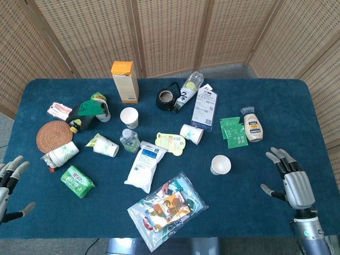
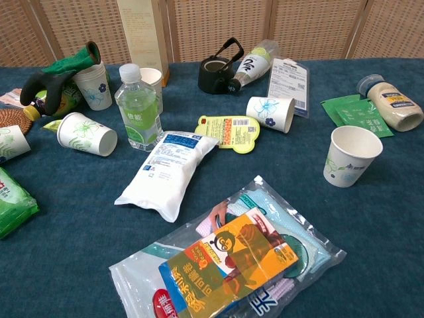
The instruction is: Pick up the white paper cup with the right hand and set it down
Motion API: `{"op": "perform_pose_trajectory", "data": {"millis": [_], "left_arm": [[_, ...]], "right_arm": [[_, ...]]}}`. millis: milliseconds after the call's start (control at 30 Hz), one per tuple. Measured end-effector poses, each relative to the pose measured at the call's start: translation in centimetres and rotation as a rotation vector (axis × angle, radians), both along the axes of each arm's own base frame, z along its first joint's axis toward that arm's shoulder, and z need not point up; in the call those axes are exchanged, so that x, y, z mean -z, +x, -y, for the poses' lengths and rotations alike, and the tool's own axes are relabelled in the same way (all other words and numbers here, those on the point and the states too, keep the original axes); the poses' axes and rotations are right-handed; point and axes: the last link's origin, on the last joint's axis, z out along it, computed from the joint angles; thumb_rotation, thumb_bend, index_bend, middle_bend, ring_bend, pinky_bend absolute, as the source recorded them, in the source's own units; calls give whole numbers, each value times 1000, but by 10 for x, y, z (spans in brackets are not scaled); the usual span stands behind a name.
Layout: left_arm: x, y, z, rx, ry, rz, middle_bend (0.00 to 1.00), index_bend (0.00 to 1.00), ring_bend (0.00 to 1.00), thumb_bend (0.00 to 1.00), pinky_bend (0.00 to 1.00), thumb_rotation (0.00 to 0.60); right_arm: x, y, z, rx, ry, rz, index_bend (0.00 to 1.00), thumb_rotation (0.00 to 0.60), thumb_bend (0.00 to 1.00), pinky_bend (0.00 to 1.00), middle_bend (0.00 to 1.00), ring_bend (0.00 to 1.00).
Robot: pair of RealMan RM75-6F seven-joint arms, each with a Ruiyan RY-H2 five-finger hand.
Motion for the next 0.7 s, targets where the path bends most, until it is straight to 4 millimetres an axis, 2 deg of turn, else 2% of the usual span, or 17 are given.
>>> {"op": "perform_pose_trajectory", "data": {"millis": [200,367,500,700], "left_arm": [[1,1,1,5,1,-1,0,0,0,240,0,600],[2,2,1,4,-3,-3,0,0,0,241,0,600],[2,1,1,-1,0,-3,0,0,0,240,0,600],[0,1,1,-2,6,3,0,0,0,241,0,600]], "right_arm": [[-2,1,-1,-17,-8,20,216,600,193,345,235,199],[1,3,-2,-15,22,30,164,600,159,286,151,116],[10,9,0,-23,78,29,134,600,158,281,120,85],[31,29,16,-53,178,14,123,600,157,280,116,82]]}}
